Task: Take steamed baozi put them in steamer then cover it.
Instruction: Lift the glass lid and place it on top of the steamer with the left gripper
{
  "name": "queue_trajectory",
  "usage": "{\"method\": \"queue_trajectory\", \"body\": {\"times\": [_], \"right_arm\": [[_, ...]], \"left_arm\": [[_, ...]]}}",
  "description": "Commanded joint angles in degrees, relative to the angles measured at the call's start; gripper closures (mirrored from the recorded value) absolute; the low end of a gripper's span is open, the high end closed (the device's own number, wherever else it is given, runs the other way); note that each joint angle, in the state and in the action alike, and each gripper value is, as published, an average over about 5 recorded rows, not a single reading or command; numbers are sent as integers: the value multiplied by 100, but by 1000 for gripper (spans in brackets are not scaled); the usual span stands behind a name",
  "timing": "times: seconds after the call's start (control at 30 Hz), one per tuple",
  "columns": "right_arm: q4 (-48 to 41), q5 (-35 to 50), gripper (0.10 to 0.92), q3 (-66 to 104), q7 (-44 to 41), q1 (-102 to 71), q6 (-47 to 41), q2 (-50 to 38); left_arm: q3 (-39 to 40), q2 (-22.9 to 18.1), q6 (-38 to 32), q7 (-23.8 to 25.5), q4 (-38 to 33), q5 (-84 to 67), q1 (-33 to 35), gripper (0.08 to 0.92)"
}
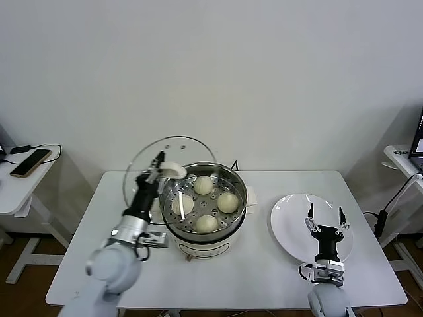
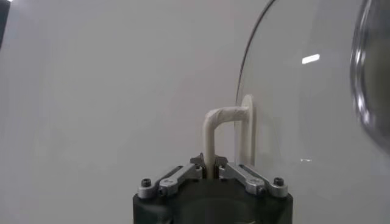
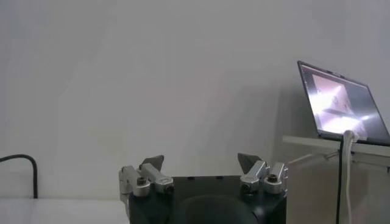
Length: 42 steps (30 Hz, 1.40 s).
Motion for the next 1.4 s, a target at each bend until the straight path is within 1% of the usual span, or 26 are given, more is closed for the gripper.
{"method": "queue_trajectory", "body": {"times": [0.03, 0.17, 0.3, 0.43, 0.8, 1.4], "right_arm": [[-60, -33, 203, 5, -15, 30, -4, 43], [-150, -57, 203, 15, -39, 67, 12, 84], [-221, -86, 203, 17, -51, 100, 28, 122], [-250, -117, 203, 16, -56, 112, 31, 151], [-313, -163, 203, 6, -63, 152, 37, 183], [-387, -177, 203, 4, -81, 202, 52, 170]], "left_arm": [[1538, -834, 1333, 1304, 418, 1185, -793, 807], [1552, -1115, 1484, 1500, 653, 1571, -843, 807], [1605, -1248, 1521, 1559, 862, 1792, -889, 807], [1590, -1309, 1554, 1592, 1050, 1928, -914, 807], [1443, -1473, 1542, 1633, 1282, 2212, -869, 807], [1332, -1587, 1394, 1605, 1361, 2393, -799, 807]]}}
